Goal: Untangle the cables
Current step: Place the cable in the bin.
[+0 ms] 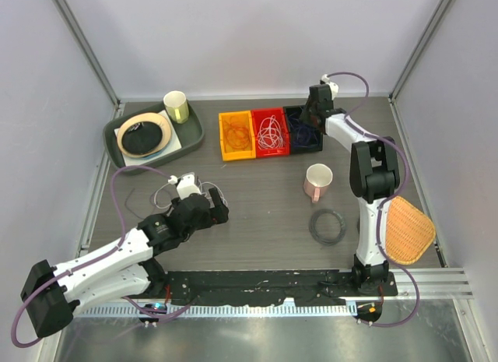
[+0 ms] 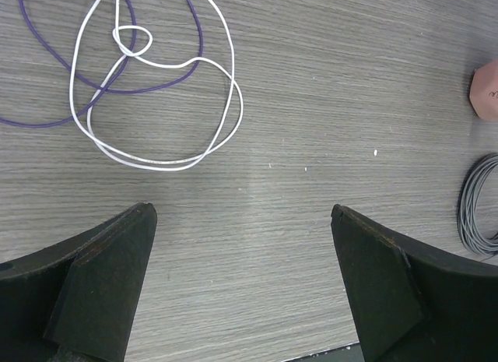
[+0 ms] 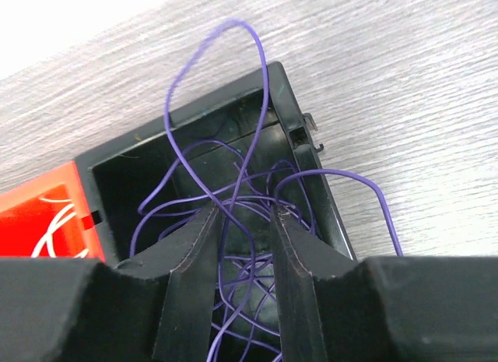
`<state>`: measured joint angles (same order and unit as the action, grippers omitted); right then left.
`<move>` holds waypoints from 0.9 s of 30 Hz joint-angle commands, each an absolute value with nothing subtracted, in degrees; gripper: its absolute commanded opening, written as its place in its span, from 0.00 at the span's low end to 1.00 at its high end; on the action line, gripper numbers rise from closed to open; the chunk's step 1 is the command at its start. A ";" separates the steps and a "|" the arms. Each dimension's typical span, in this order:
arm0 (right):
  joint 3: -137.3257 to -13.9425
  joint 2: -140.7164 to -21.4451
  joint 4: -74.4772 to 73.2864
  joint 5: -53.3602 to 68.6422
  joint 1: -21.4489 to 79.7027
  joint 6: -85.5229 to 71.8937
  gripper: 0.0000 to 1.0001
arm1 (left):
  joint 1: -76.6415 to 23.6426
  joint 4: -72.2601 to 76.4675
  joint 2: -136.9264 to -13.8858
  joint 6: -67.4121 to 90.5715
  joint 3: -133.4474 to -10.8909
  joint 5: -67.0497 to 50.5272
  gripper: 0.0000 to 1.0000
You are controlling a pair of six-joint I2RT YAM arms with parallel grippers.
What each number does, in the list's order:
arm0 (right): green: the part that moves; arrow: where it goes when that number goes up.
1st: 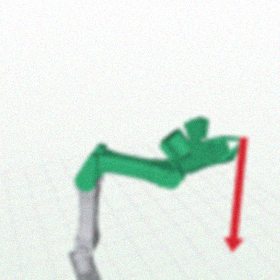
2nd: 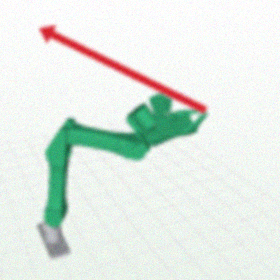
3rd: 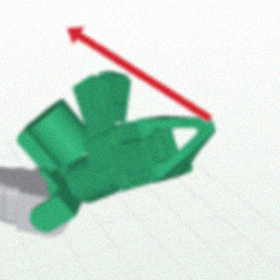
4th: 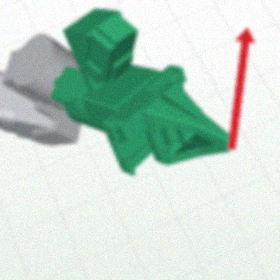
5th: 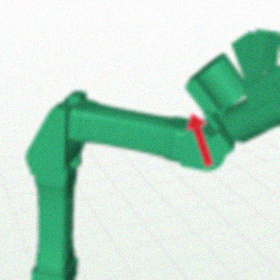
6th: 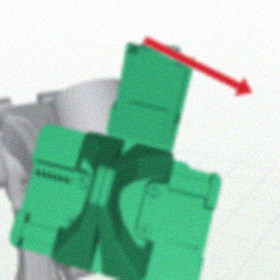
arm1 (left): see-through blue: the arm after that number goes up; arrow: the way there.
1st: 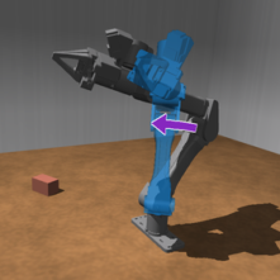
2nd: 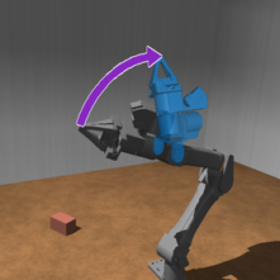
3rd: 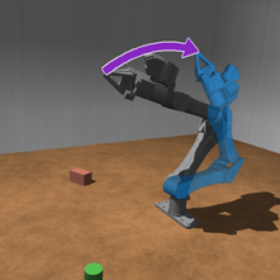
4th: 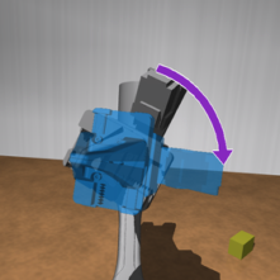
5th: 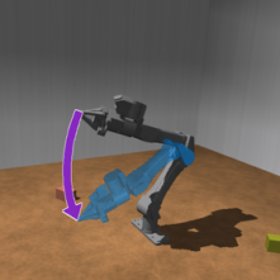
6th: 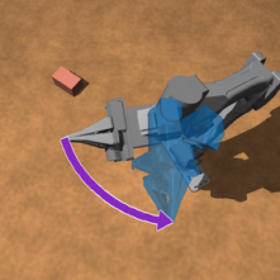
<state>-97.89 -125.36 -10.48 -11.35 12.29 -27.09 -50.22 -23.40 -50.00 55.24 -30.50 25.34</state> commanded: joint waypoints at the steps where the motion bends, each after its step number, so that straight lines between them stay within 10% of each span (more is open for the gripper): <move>1: -97.91 -118.04 -10.02 -10.64 12.48 -26.63 0.38 | -49.92 -21.09 -48.96 55.28 -29.97 25.58 1.00; 17: -91.86 -109.97 -8.35 -8.88 12.92 -25.67 0.45 | -49.92 -21.09 -47.37 55.81 -29.18 24.61 1.00; 21: -85.54 -101.73 -5.01 -12.38 16.59 -19.09 0.76 | -50.01 -22.15 -46.50 56.16 -29.27 24.96 1.00; 27: -79.03 -89.05 -3.25 -14.24 19.42 -15.82 0.90 | -49.92 -23.12 -46.05 57.04 -29.09 25.05 1.00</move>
